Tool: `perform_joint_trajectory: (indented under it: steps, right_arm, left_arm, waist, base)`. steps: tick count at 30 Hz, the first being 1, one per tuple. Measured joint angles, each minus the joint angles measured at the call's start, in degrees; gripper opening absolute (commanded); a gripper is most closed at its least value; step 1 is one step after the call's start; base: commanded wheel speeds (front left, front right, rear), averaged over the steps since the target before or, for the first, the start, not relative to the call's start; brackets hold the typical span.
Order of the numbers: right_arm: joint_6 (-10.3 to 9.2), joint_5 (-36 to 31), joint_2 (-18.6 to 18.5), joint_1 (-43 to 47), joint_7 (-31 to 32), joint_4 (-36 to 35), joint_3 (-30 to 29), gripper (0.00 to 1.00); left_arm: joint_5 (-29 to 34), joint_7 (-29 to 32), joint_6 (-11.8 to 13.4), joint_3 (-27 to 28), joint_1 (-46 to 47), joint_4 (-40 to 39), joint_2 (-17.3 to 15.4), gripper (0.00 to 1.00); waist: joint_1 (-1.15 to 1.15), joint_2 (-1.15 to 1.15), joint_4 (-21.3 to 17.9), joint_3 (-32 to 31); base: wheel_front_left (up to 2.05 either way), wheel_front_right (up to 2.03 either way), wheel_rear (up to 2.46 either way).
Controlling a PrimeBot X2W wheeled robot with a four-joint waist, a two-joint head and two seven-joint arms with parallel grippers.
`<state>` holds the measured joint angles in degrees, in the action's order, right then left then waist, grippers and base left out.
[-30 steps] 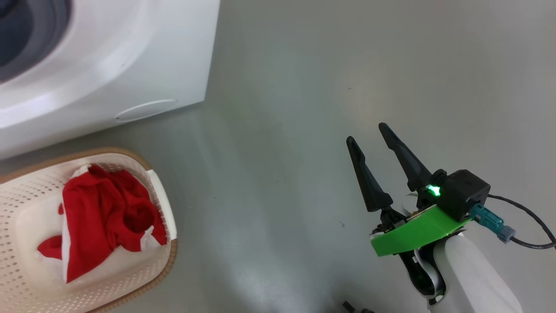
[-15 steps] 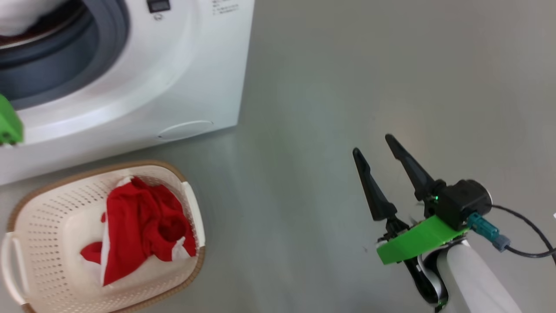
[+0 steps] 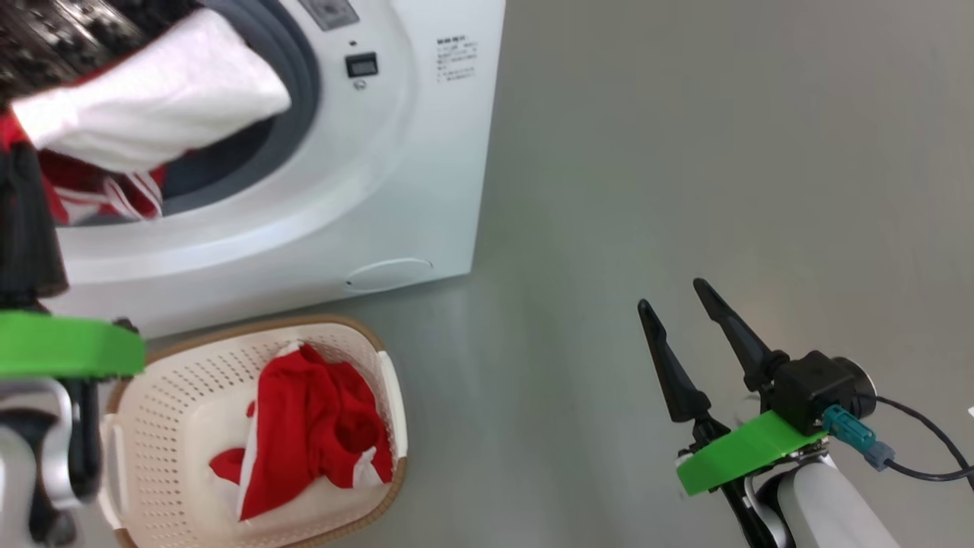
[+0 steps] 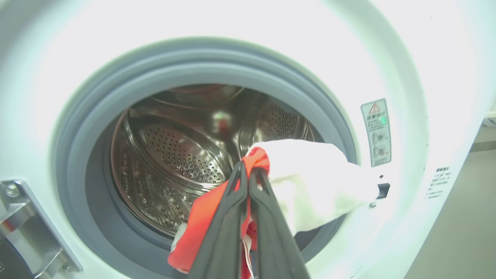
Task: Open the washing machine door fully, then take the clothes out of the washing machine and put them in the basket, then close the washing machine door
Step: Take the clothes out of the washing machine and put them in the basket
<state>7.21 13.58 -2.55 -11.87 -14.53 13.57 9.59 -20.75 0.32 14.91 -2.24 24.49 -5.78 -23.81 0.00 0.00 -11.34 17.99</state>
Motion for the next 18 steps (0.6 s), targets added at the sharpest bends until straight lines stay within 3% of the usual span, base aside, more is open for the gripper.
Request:
perform_joint_trajectory:
  steps: [18]
  right_arm:
    - [0.00,-1.08,-0.03,8.23,3.14,-1.20,-3.18,1.00]
  left_arm:
    - [1.64,-3.99,2.80,-2.86,-11.05,-12.73,3.63,0.00]
  waist:
    - [0.00,0.00,3.50,-11.04]
  base:
    - [0.00,0.00,0.00]
